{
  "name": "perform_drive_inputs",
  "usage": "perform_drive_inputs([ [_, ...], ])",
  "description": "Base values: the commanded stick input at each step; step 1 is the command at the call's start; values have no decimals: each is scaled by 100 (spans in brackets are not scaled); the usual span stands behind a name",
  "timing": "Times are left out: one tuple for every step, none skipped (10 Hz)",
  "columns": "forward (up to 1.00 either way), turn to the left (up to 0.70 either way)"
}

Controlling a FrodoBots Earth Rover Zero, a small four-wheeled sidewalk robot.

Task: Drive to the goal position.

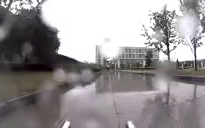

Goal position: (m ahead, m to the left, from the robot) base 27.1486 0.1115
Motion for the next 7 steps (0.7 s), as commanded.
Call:
perform_drive_inputs([
  [70,0],
  [70,0],
  [70,0],
  [70,0],
  [70,0],
  [70,0],
  [70,0],
])
